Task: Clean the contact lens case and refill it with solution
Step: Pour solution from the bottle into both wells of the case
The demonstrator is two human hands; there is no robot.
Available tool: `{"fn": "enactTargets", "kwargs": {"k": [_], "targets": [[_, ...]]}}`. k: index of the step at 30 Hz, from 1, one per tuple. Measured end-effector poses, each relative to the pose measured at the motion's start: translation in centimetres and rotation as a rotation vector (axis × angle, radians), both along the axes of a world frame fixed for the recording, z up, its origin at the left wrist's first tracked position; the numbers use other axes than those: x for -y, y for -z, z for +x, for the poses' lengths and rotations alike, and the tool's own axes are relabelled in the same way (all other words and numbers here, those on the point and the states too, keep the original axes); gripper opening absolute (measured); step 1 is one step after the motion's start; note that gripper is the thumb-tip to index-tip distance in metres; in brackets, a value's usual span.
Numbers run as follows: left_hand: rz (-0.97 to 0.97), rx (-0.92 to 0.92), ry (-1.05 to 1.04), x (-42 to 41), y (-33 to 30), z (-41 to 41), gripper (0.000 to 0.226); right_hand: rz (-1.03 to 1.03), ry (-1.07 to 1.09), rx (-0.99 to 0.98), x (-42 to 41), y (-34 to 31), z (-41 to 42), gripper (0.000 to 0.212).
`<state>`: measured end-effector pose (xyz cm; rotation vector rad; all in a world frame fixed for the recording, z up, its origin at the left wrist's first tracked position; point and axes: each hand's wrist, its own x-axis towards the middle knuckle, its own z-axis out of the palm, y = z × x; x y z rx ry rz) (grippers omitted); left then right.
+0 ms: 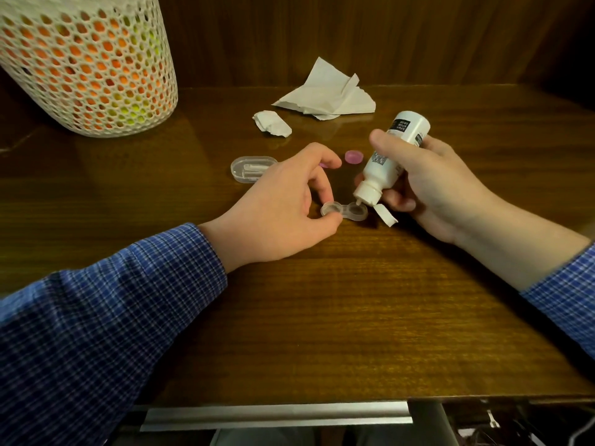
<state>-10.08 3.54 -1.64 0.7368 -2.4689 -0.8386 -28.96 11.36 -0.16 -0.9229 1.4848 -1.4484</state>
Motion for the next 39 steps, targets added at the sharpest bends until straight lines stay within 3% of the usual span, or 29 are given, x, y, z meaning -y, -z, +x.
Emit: {"fn": "enactTargets", "kwargs": {"k": [28, 39], "targets": [[0.025, 0.0, -0.029, 0.09, -0.02, -0.09, 0.064, 0.0, 0.014, 0.042, 0.01, -0.01, -0.06, 0.025], [0.018, -0.007, -0.017, 0.1, 0.09, -0.02, 0.063, 0.011, 0.067, 0.088, 0.15, 0.02, -0.39, 0.034]]}}
